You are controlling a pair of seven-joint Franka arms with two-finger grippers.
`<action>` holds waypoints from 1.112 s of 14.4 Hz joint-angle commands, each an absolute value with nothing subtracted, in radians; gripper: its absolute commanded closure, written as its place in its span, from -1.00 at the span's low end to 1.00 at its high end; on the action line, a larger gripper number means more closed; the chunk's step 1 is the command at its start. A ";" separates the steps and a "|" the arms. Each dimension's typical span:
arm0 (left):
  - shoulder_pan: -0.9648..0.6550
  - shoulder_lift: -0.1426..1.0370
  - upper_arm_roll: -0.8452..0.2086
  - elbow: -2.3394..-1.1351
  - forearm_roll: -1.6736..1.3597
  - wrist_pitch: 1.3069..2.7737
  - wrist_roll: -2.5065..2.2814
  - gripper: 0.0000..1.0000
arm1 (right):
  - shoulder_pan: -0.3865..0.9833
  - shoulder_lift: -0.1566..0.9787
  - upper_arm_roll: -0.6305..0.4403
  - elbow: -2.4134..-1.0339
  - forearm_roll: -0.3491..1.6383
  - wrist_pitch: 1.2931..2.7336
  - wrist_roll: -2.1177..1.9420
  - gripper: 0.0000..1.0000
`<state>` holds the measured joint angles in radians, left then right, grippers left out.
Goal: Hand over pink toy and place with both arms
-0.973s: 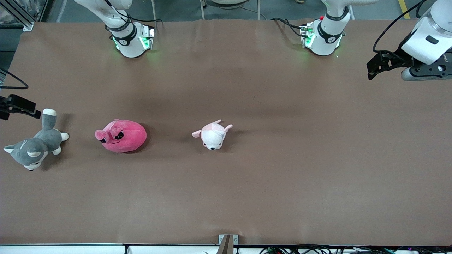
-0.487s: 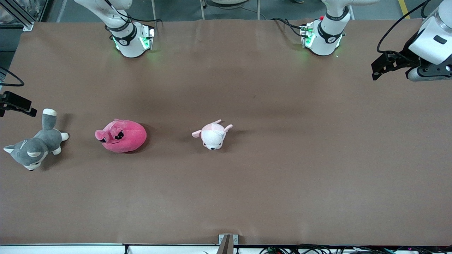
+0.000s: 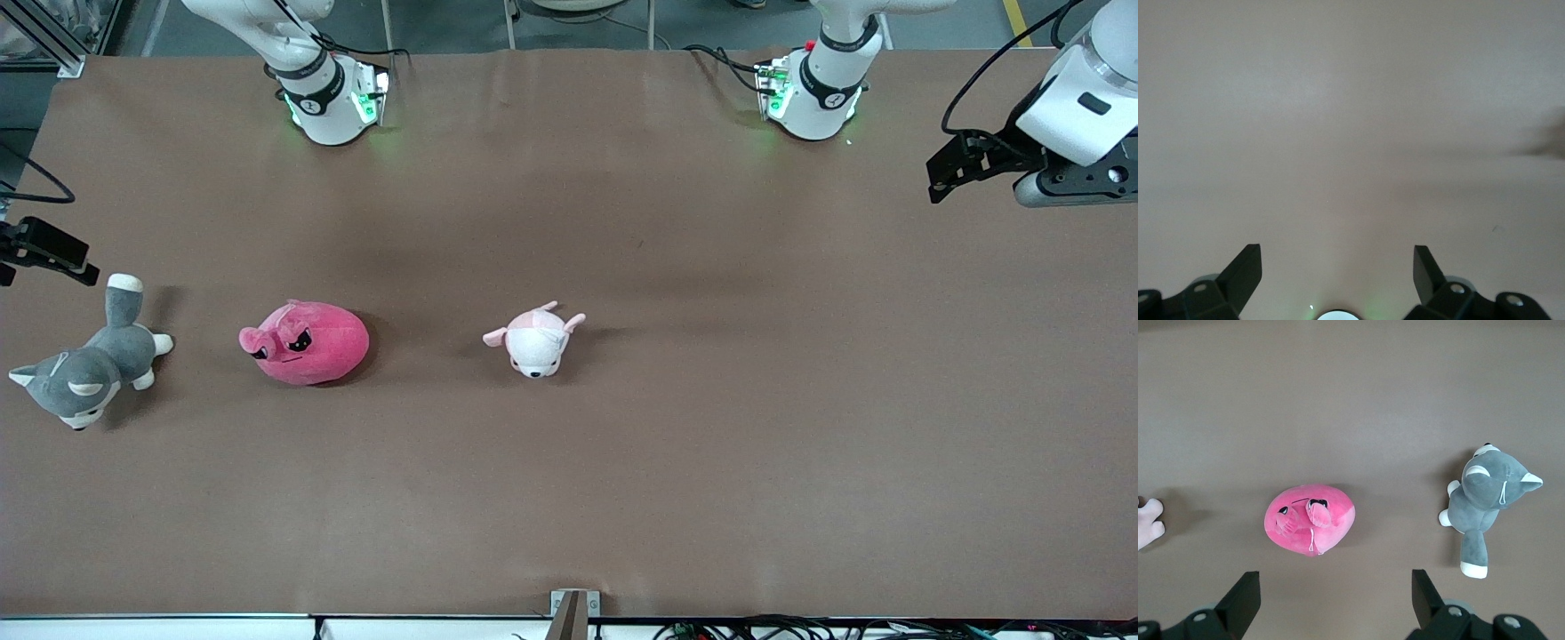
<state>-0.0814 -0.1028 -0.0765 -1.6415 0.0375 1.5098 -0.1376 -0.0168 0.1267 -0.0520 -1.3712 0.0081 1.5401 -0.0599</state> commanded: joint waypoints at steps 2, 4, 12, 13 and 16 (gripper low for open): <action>-0.078 -0.091 -0.069 -1.618 0.031 1.511 -0.086 -1.00 | 0.005 0.023 -0.067 -1.504 -0.014 1.569 -0.035 -1.00; -0.080 -0.086 -0.069 -1.609 0.032 1.511 -0.087 -1.00 | 0.005 -0.030 -0.067 -1.583 -0.012 1.603 -0.034 -1.00; -0.084 -0.083 -0.072 -1.608 0.021 1.509 -0.089 -1.00 | 0.008 -0.098 -0.058 -1.678 -0.047 1.635 -0.035 -1.00; -0.086 -0.083 -0.072 -1.608 0.020 1.509 -0.092 -1.00 | 0.008 -0.098 -0.057 -1.678 -0.048 1.635 -0.037 -1.00; -0.089 -0.083 -0.074 -1.608 0.018 1.509 -0.094 -1.00 | 0.003 -0.097 -0.058 -1.678 -0.048 1.635 -0.037 -1.00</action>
<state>-0.0839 -0.0946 -0.0762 -1.6306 0.0367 1.5130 -0.1029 -0.0053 -0.0678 -0.0553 -1.6444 -0.0229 1.6183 -0.0525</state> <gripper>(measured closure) 0.000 0.000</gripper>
